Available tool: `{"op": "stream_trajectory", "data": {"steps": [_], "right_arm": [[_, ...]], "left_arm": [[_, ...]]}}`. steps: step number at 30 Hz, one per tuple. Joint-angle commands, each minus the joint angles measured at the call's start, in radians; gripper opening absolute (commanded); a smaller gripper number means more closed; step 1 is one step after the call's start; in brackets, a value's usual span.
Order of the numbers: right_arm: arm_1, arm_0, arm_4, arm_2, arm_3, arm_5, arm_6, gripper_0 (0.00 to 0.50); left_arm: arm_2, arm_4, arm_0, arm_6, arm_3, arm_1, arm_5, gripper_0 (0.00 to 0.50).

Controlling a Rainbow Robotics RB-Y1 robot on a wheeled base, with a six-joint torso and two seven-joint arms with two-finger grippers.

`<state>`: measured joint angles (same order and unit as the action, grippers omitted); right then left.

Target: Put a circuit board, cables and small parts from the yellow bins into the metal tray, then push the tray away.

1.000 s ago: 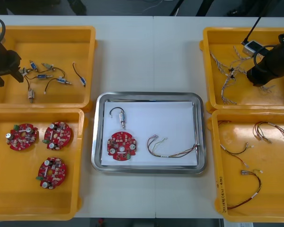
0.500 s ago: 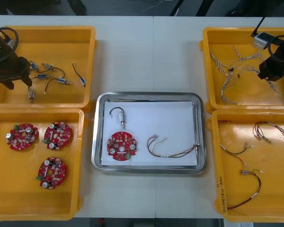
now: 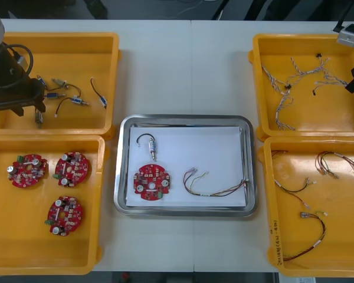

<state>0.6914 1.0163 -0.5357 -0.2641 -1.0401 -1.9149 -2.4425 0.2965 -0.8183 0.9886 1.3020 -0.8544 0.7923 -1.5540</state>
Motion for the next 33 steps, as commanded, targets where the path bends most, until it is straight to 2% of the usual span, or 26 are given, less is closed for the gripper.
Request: {"op": "stream_trajectory", "data": {"steps": [1, 5, 10, 15, 22, 33], "right_arm": [[0.037, -0.001, -0.067, -0.017, -0.086, -0.005, -0.004, 0.0], [0.031, -0.004, -0.119, -0.009, -0.129, -0.005, -0.006, 0.0], [0.026, -0.061, -0.213, 0.06, -0.299, -0.005, 0.005, 0.0], [0.014, -0.09, -0.259, 0.128, -0.425, -0.005, 0.028, 0.0], [-0.016, -0.09, -0.313, 0.237, -0.548, -0.005, 0.119, 0.0], [-0.072, -0.09, -0.336, 0.482, -0.784, -0.005, 0.238, 0.0]], "left_arm": [[0.029, 0.01, 0.053, 0.12, 0.015, -0.018, 0.025, 0.5], [0.05, 0.001, 0.051, 0.126, 0.035, -0.018, 0.054, 0.5], [0.067, -0.001, 0.051, 0.132, 0.058, -0.027, 0.081, 0.5], [0.07, 0.001, 0.051, 0.141, 0.086, -0.038, 0.117, 0.5], [0.101, -0.002, 0.051, 0.148, 0.098, -0.044, 0.144, 0.5], [0.125, -0.012, 0.041, 0.154, 0.103, -0.044, 0.163, 0.5]]}}
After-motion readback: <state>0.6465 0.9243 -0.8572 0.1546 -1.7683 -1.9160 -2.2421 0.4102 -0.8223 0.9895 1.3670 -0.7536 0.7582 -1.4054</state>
